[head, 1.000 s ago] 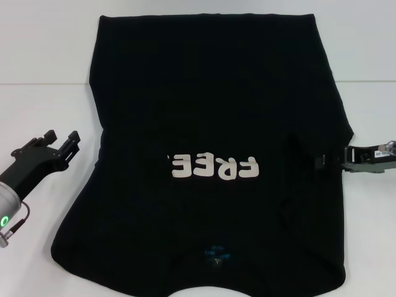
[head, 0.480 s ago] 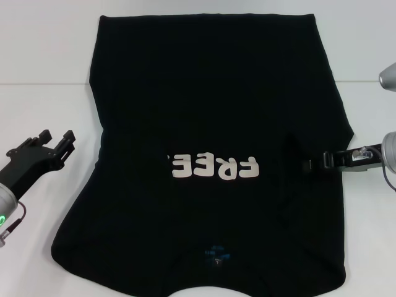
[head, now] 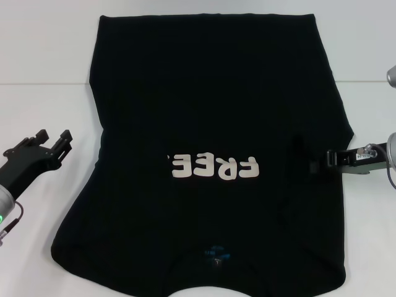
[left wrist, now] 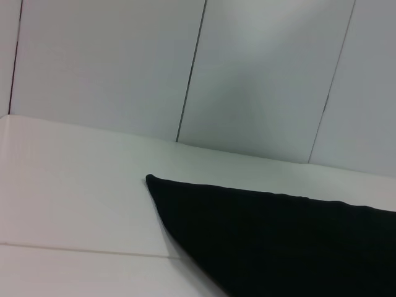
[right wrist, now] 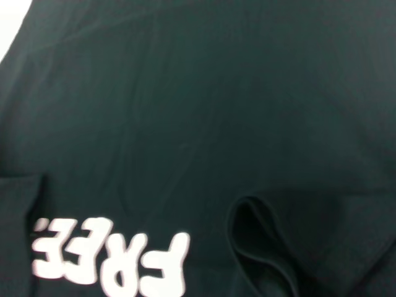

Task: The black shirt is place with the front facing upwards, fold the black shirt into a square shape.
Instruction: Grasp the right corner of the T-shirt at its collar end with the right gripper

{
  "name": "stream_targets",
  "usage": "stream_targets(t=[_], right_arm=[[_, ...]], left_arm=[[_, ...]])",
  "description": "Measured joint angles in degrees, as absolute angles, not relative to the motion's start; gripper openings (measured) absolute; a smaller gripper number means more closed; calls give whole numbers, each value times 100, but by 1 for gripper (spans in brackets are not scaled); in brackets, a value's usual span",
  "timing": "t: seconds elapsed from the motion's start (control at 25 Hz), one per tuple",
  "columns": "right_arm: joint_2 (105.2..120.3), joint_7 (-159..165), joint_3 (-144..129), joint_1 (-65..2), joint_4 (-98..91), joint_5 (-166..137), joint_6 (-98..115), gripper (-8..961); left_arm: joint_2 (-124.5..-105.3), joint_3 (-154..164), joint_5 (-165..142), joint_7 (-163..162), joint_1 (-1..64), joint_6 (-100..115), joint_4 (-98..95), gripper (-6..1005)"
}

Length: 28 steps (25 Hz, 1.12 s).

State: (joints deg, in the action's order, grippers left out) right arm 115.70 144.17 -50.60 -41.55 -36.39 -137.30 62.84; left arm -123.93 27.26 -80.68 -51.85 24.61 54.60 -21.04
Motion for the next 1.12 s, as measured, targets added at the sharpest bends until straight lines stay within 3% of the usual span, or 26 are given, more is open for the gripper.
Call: stream_targets(t=[0.32,0.76,1.12], right_arm=[[11545,14494,-4422,-4251,-3651,-13140,6945,20],[11564,14288,-4452,-4715,-2844,-13039,5954,20],[11734,14012,-4477,-4865,-2758,-12989,5714,58]], left_arm=[[-12392,2724,-8068,-5185,2479,5457,-2110,539],[-12401,2655,-8068,-5097,2437,5451,-2070,539],[-12402,2645,-8068,-4994,2421,5448,-1994,539]])
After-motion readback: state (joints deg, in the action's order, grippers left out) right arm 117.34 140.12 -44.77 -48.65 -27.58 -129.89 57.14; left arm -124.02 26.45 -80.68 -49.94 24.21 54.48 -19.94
